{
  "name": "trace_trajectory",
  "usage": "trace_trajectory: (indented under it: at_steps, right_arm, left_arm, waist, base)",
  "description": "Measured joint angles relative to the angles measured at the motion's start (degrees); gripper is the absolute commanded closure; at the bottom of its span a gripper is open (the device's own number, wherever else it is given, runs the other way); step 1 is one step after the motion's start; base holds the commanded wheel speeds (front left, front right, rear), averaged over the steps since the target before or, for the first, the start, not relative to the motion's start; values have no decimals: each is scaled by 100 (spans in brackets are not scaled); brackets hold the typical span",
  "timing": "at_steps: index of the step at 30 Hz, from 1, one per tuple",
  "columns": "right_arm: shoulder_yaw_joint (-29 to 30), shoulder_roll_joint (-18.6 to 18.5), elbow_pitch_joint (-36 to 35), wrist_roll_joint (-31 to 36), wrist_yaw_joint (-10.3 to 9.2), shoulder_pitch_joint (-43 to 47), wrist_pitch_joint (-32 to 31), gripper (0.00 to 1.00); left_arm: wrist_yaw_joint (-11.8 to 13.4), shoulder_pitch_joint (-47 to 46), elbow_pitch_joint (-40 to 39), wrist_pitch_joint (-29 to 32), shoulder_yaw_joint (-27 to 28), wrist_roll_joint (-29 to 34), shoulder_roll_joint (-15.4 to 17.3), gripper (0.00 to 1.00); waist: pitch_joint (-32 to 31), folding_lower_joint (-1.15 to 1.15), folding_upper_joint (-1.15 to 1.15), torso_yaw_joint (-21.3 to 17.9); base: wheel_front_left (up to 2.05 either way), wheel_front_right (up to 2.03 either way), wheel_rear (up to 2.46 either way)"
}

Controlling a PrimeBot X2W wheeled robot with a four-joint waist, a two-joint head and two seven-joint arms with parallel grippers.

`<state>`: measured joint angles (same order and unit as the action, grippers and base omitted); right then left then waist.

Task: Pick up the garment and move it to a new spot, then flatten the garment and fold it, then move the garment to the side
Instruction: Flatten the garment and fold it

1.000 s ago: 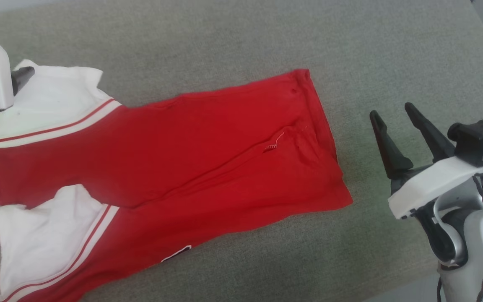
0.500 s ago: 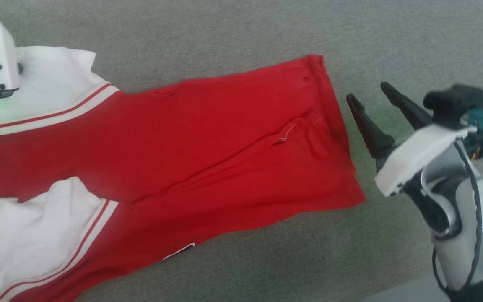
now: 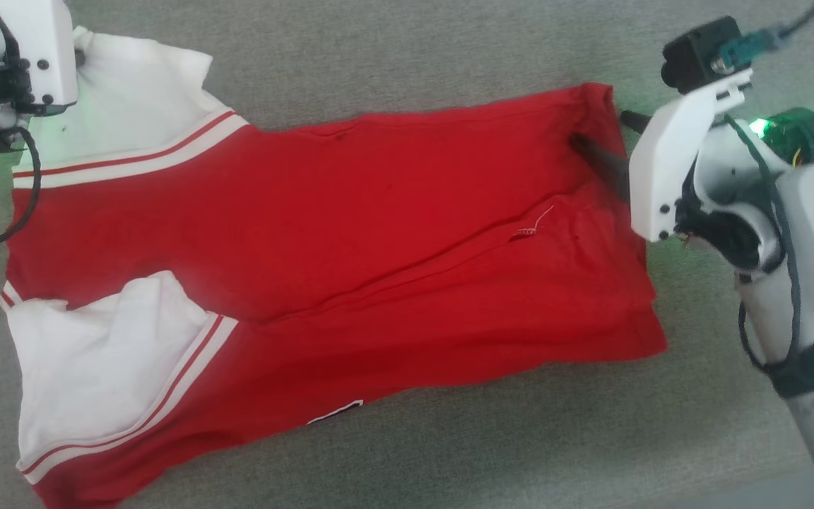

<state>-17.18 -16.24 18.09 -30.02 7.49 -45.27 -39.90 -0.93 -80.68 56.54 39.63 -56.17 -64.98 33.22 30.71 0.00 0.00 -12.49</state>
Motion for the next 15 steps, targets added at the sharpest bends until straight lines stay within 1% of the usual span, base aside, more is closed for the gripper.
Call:
trace_trajectory:
  at_steps: [2, 3, 7, 8, 9, 10, 15]
  right_arm:
    - [-56, -3, 223, -163, -1, -222, -328, 0]
    - [-56, -3, 223, -163, -1, -222, -328, 0]
    - [-178, -24, 610, -286, 0, -587, -823, 0]
    - [-255, -41, 657, -289, 0, -657, -901, 18]
    - [-331, -69, 682, -292, 0, -721, -965, 91]
    - [-355, -80, 715, -331, -1, -762, -1004, 100]
    - [-466, -248, 765, -408, -1, -835, -977, 100]
  left_arm:
    - [-53, -65, 113, -48, -7, 8, -86, 100]
    - [-53, -65, 113, -48, -7, 8, -86, 100]
    - [-175, -157, 312, -183, -2, 16, -211, 100]
    - [-192, -172, 359, -224, -2, 16, -250, 100]
    - [-222, -180, 403, -266, -4, 21, -294, 100]
    - [-257, -185, 439, -318, 0, 24, -323, 100]
    - [-391, -225, 583, -399, -45, 33, -530, 100]
  waist:
    - [30, 0, 0, 45]
    - [30, 0, 0, 45]
    - [83, 0, 0, 128]
    - [93, 0, 0, 149]
    - [99, 0, 0, 174]
    - [102, 0, 0, 199]
    - [37, 0, 0, 364]
  base:
    - [0, 0, 0]
    - [0, 0, 0]
    - [0, 0, 0]
    - [0, 0, 0]
    - [0, 0, 0]
    - [0, 0, 0]
    - [0, 0, 0]
